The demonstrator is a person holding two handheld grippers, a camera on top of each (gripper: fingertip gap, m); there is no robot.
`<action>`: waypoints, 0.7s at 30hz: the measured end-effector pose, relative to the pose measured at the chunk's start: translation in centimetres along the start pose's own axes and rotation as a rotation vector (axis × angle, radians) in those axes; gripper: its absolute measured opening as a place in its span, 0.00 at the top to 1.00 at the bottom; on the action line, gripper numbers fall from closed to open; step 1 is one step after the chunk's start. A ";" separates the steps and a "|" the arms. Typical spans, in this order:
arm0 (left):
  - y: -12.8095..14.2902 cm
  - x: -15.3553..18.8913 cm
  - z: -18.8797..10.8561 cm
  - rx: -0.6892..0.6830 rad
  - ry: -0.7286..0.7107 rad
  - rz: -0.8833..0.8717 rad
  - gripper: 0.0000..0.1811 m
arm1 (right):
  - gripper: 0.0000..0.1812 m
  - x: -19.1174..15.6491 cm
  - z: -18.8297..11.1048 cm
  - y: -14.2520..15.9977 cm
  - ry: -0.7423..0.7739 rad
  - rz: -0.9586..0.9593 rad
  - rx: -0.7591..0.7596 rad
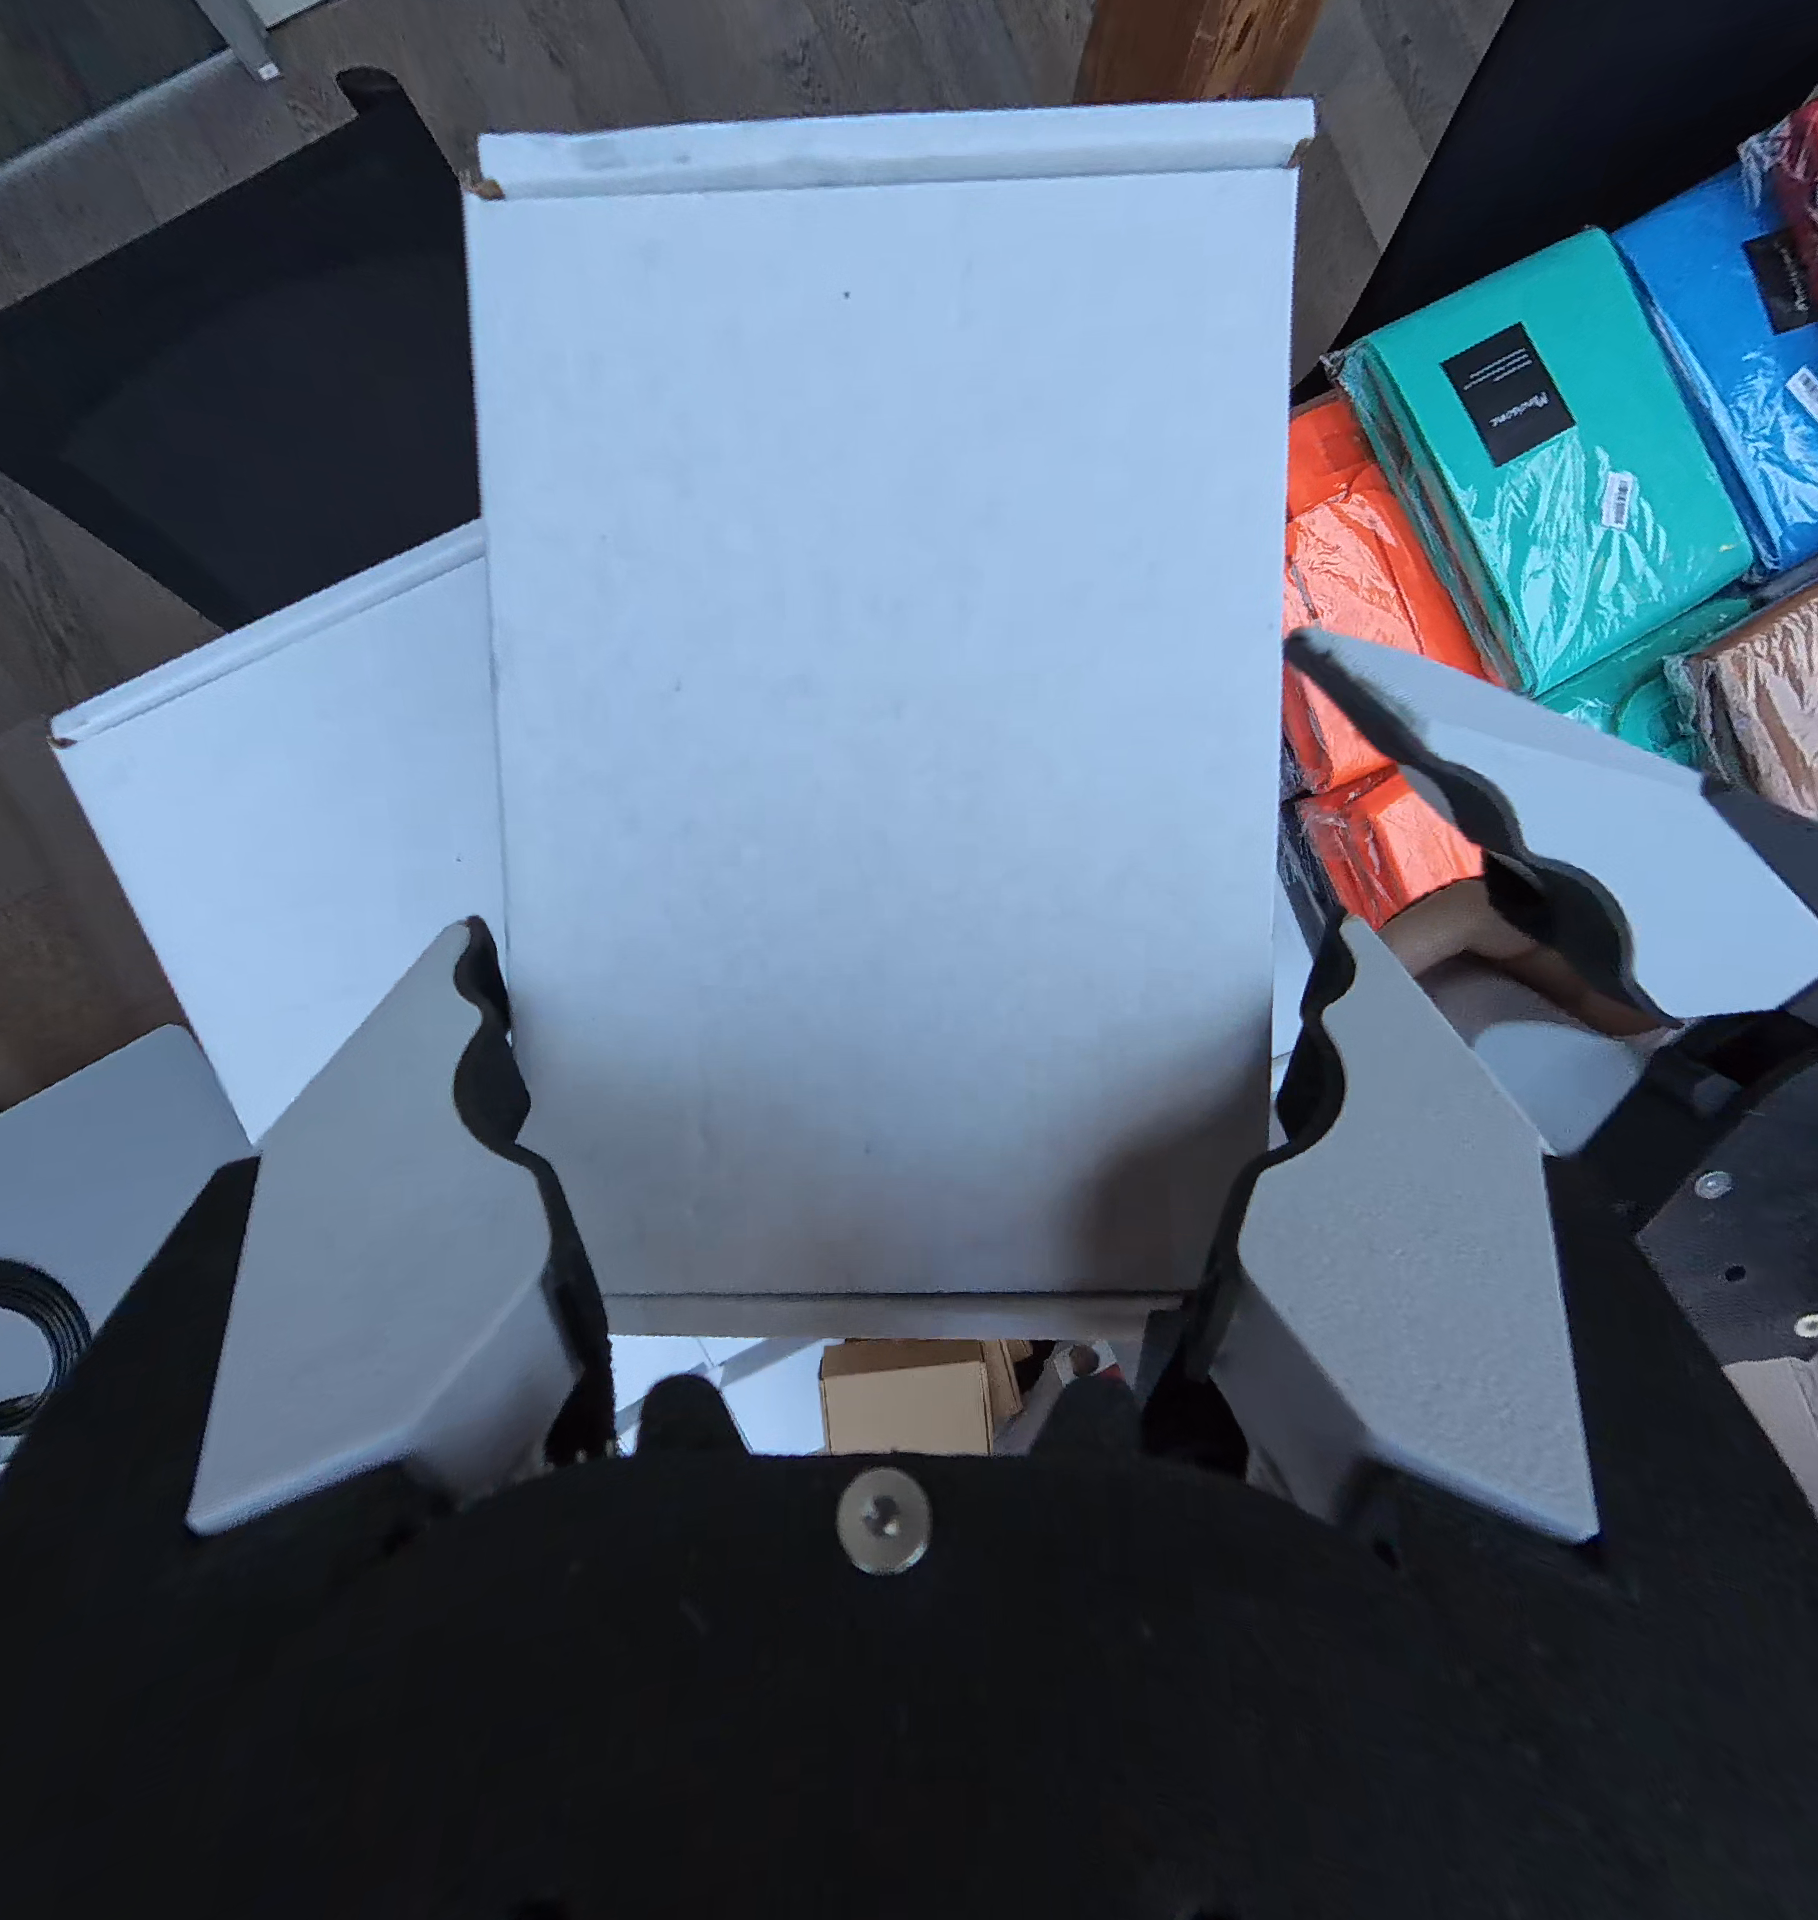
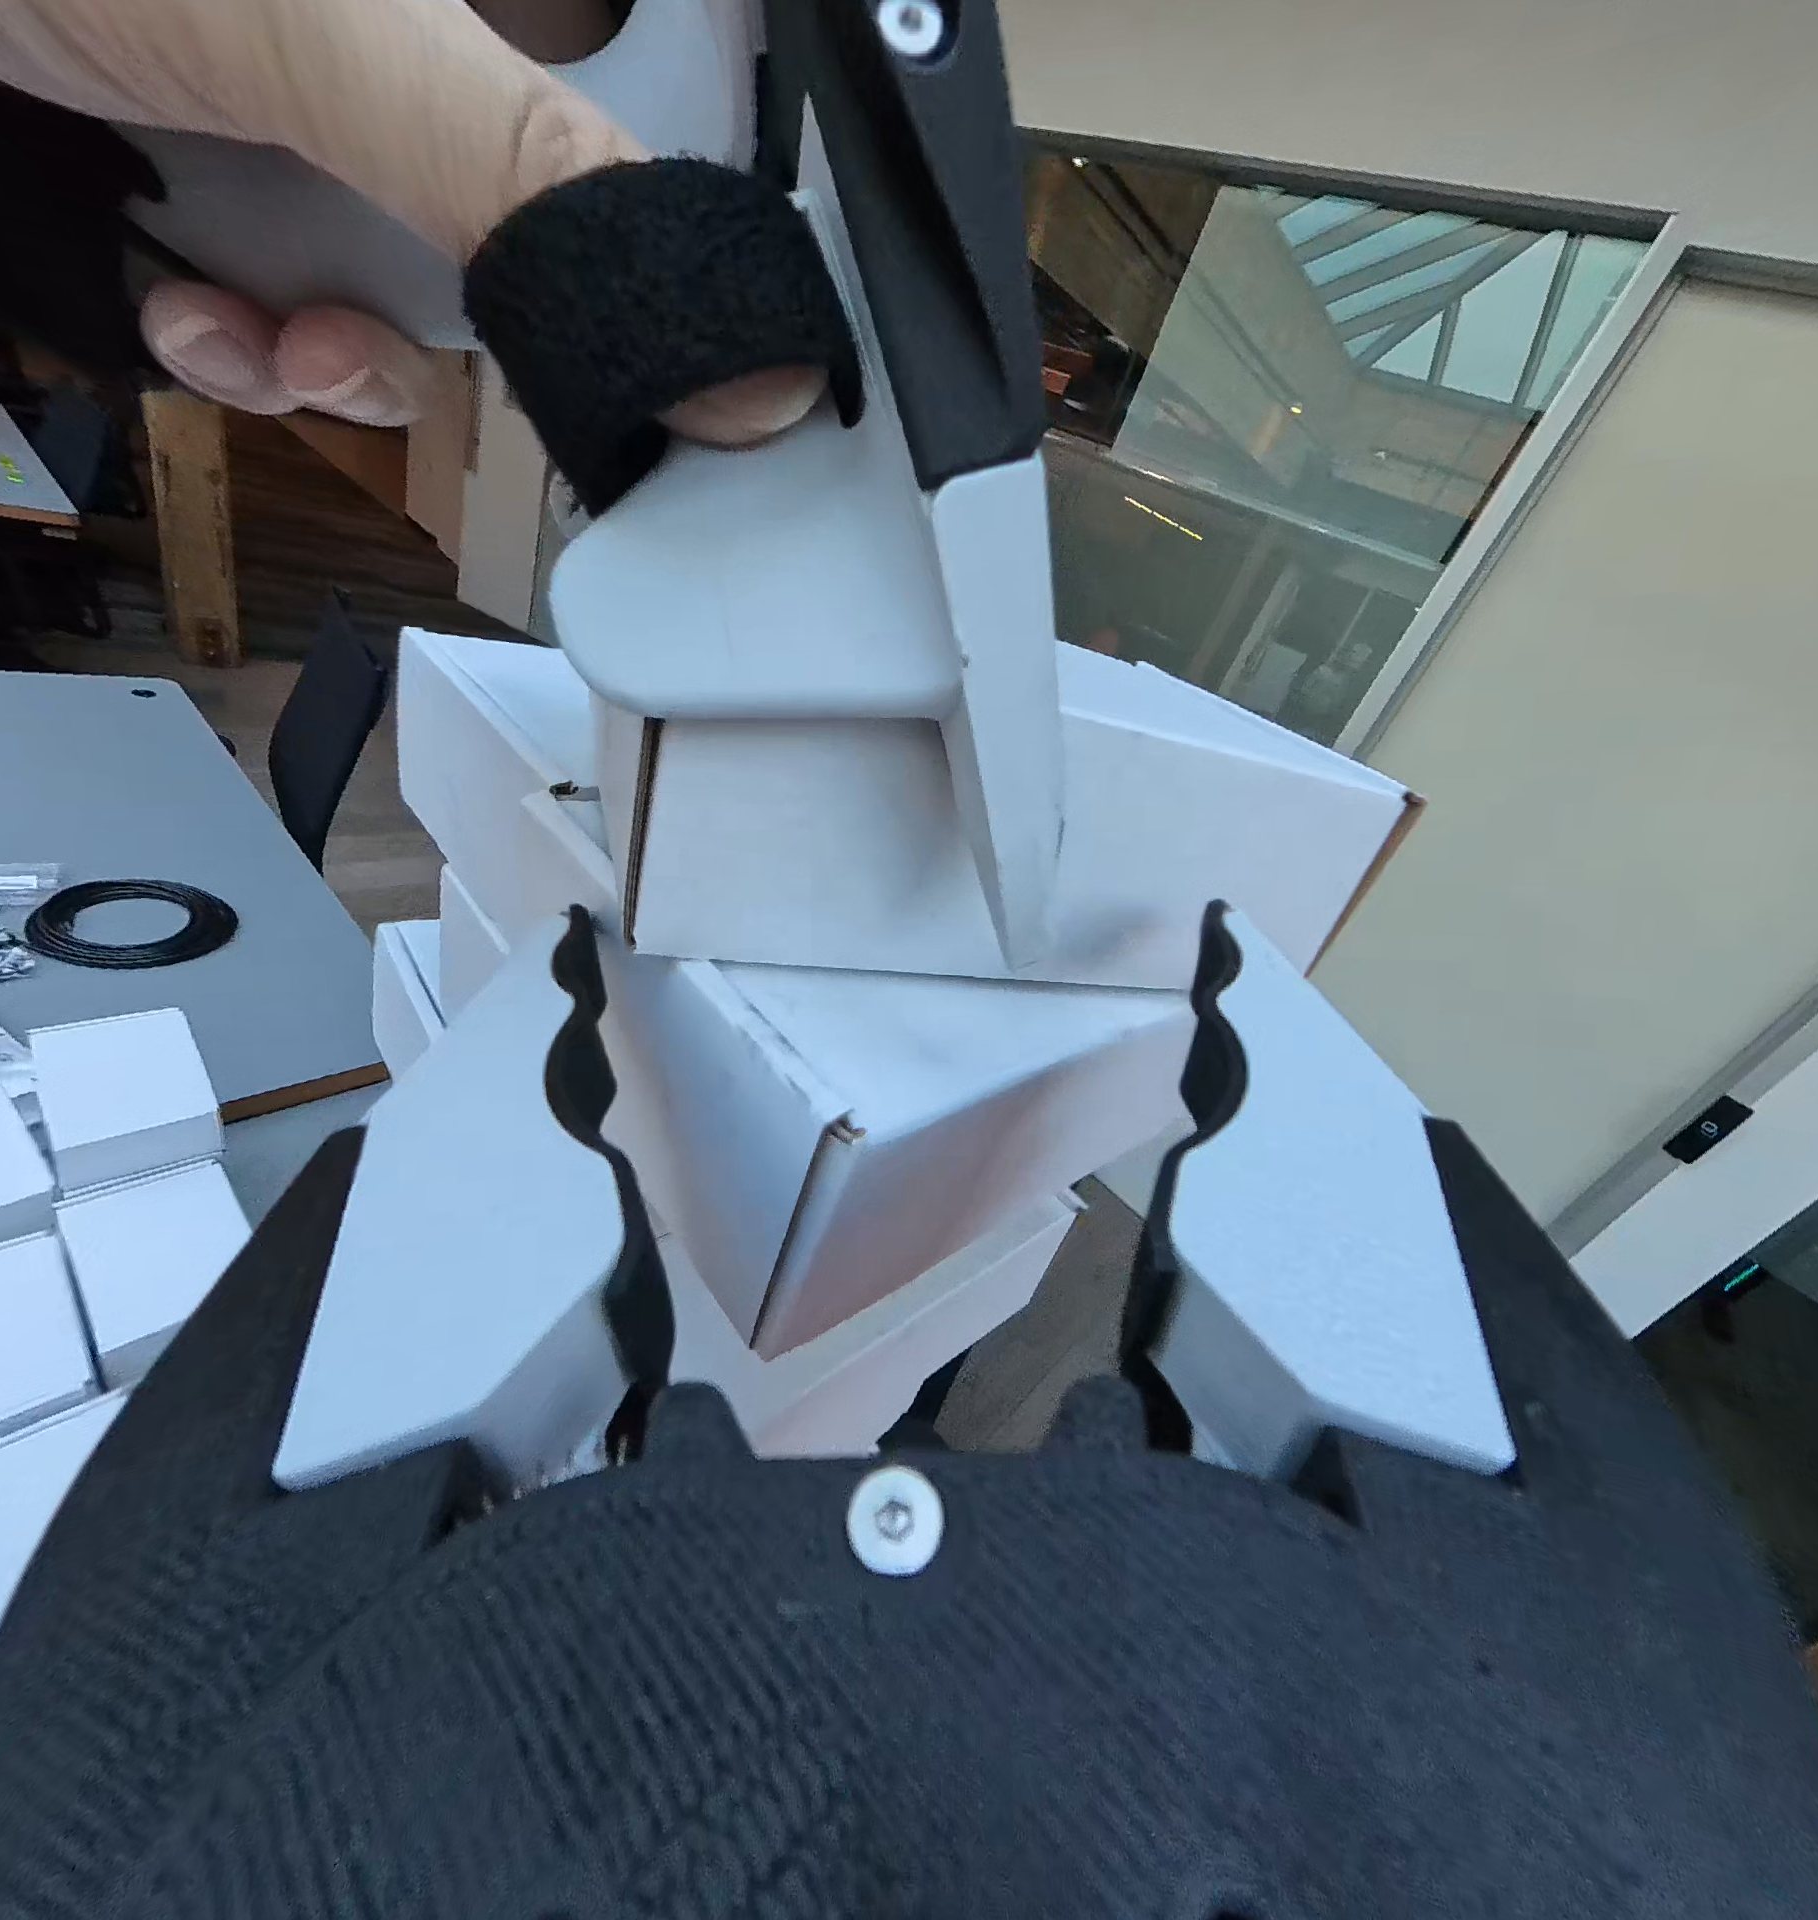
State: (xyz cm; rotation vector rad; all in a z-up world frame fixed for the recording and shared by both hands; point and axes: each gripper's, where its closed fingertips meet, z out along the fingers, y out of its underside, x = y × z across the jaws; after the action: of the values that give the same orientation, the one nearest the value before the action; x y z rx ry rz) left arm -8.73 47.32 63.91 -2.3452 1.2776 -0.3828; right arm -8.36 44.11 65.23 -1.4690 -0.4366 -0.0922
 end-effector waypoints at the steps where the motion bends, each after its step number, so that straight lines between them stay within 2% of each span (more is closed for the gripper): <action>1: 0.1 -0.1 -0.1 -0.004 -0.002 -0.001 0.19 | 0.38 0.1 -0.3 -0.3 0.004 -0.015 0.015; 5: 0.3 -0.1 -0.2 0.001 0.003 -0.006 0.19 | 0.41 1.9 -3.0 -1.8 0.014 0.023 0.116; 9: 0.2 0.0 -0.1 0.006 -0.004 -0.003 0.19 | 0.75 7.3 -5.6 -1.9 0.118 0.190 0.248; 11: 0.1 0.1 0.0 0.005 -0.008 -0.002 0.18 | 0.98 10.0 -6.7 -1.2 0.189 0.255 0.277; 13: 0.1 0.3 0.1 0.001 -0.014 0.002 0.18 | 1.00 13.1 -8.1 -0.2 0.345 0.313 0.296; 16: 0.0 0.6 0.1 -0.003 -0.018 0.004 0.18 | 1.00 15.4 -9.9 1.0 0.482 0.379 0.340; 17: 0.0 0.6 0.2 -0.006 -0.021 0.005 0.18 | 1.00 16.0 -9.6 1.5 0.508 0.429 0.344; 18: 0.0 0.7 0.2 -0.011 -0.024 0.006 0.18 | 1.00 15.7 -8.4 1.4 0.468 0.485 0.363; 19: -0.1 0.8 0.3 -0.017 -0.027 0.007 0.18 | 1.00 13.9 -5.7 0.3 0.294 0.500 0.378; 20: -0.1 1.0 0.4 -0.021 -0.027 0.008 0.18 | 1.00 10.5 -2.3 0.0 0.071 0.478 0.279; 21: -0.2 1.0 0.5 -0.024 -0.043 0.008 0.18 | 1.00 8.6 0.2 2.4 0.007 0.445 0.038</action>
State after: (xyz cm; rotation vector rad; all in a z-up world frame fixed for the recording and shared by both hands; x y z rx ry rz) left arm -7.85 46.72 63.65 -2.3543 1.2782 -0.3143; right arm 0.28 46.28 65.94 -1.4957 -0.0981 0.2636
